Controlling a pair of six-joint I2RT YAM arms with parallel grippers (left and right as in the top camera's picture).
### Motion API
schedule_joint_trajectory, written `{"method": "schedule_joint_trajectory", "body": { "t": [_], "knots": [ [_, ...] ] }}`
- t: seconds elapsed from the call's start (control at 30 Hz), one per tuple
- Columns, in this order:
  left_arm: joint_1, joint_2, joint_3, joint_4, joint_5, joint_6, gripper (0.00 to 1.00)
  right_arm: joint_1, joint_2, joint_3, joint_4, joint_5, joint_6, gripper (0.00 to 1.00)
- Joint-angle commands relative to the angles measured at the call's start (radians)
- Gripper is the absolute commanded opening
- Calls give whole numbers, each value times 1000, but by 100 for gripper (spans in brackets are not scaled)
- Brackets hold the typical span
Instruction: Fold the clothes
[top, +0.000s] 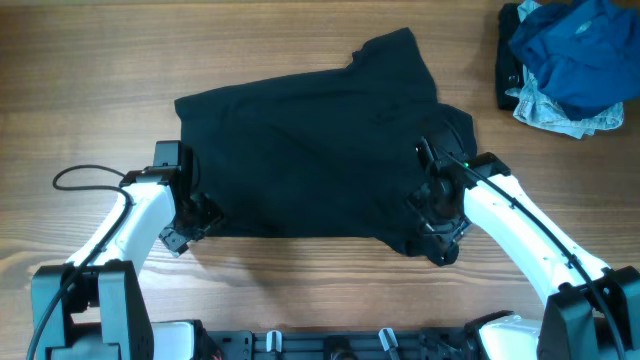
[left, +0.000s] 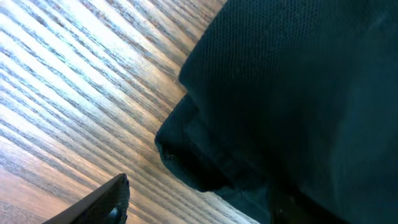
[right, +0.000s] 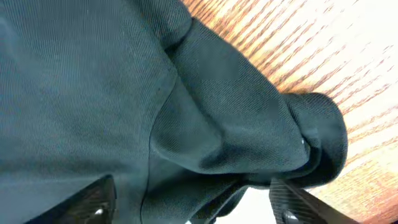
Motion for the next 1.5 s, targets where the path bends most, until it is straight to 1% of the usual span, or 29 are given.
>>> {"method": "schedule_joint_trajectory", "body": {
  "t": [0.0, 0.07, 0.13, 0.27, 0.37, 0.43, 0.47, 0.5, 0.53, 0.57, 0.6, 0.63, 0.67, 0.7, 0.8, 0.9, 0.97, 1.1, 1.13, 1.2, 1.33, 1.4, 1.47],
  "knots": [
    [5, 8, -7, 3, 5, -44, 68, 5, -16, -35, -5, -77, 3, 80],
    [5, 14, -8, 2, 5, -44, 68, 5, -16, -55, -4, -164, 5, 80],
    [5, 36, -8, 3, 5, -69, 67, 5, -16, -82, -3, -223, 28, 80],
    [5, 78, -8, 4, 6, -70, 61, 5, -14, -102, 11, -220, 39, 80],
    [5, 80, -8, 8, 9, -70, 62, 11, -14, -142, 85, -227, 45, 79],
    [5, 80, -8, 10, 9, -69, 57, 13, -13, -179, 130, -229, 80, 75],
    [5, 80, -8, 11, 8, -69, 52, 13, -12, -180, 147, -206, 80, 74],
    [5, 80, -7, 14, 9, -69, 51, 12, -12, -180, 152, -195, 81, 74],
    [5, 80, -8, 14, 9, -70, 50, 13, -11, -180, 153, -195, 80, 68],
    [5, 80, -7, 14, 12, -70, 45, 13, -10, -180, 153, -196, 77, 43],
    [5, 80, -8, 15, 12, -69, 38, 12, -10, -180, 154, -193, 76, 40],
    [5, 80, -7, 18, 12, -70, 19, 13, -10, -179, 157, -187, 76, 38],
    [5, 80, -8, 18, 12, -69, 8, 12, -10, -179, 157, -174, 76, 35],
    [5, 80, -7, 18, 12, -69, 4, 12, -10, -179, 157, -164, 76, 25],
    [5, 76, -2, -1, 13, -69, 4, 12, -11, -159, 141, -150, 55, 4],
    [5, 29, 33, -112, 40, -70, 4, 12, -36, -95, 46, -72, 60, 4],
    [5, -54, 39, -159, 47, -70, 4, 12, -66, -63, 12, -26, 61, 5],
    [5, -212, 39, -220, 49, -70, 4, 12, -98, -31, 12, 13, 53, 4],
    [5, -234, 39, -218, 47, -69, 4, 12, -98, -27, 50, 19, 35, 4],
    [5, -243, 39, -162, 10, -68, 4, 12, -98, -27, 157, 16, -48, 4],
    [5, -234, 39, 29, -8, -66, 4, 12, -97, -27, 362, 25, -109, 4],
    [5, -225, 39, 102, -22, -66, 4, 12, -97, -27, 418, 89, -126, 4],
    [5, -207, 39, 143, -53, -66, 4, 12, -97, -28, 431, 149, -130, 4]
  ]
}}
